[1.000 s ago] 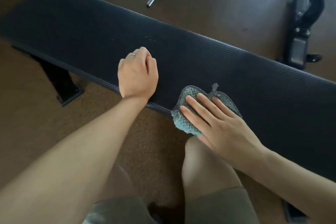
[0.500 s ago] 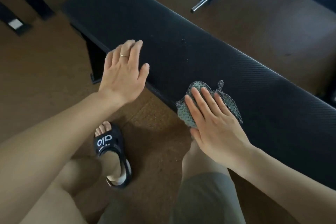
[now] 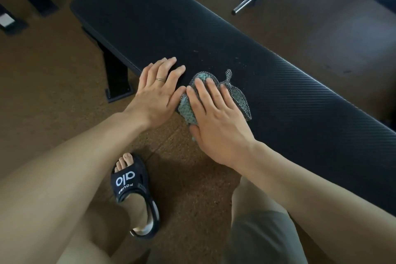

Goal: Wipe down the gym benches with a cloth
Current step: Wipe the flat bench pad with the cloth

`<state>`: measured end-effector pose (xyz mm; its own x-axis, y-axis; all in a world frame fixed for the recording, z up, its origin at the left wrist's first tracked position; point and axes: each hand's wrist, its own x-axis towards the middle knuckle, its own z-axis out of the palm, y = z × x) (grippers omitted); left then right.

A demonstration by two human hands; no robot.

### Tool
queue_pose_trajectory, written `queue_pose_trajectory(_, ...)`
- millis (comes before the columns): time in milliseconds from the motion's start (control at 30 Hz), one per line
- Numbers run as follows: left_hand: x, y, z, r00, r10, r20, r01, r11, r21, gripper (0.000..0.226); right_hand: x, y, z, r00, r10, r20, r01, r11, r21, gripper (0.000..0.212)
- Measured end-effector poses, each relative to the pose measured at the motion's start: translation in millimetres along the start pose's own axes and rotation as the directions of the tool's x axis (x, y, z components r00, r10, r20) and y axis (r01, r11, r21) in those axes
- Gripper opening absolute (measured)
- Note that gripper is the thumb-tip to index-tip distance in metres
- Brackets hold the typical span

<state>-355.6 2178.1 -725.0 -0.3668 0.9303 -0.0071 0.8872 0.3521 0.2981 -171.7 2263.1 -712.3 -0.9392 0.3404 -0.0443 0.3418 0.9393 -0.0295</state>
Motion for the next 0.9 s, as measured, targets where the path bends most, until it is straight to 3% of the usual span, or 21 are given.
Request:
queue_pose_trajectory(167, 2, -4, -2, 0.999, 0.01, 0.035, -0.007, 0.996, -0.094, 0.056, -31, 4, 3, 1.0, -0.024, -0.015, 0.024, 1.0, 0.002, 0.071)
queue_pose_trajectory(367, 7, -10, -12, 0.998, 0.039, 0.056, -0.029, 0.985, -0.168, 0.047, -113, 22, -2, 0.998, -0.011, 0.064, 0.014, 0.999, -0.052, 0.083)
queue_pose_trajectory(700, 19, -7, -14, 0.994, -0.043, 0.096, 0.062, 0.976, -0.209, 0.044, 6, -14, 2, 0.999, 0.007, 0.037, -0.006, 0.999, -0.049, 0.077)
queue_pose_trajectory(900, 18, -2, -18, 0.989, -0.07, 0.127, 0.097, 0.972, -0.214, 0.043, -57, -1, 4, 0.999, 0.042, 0.01, -0.042, 0.999, 0.001, 0.076)
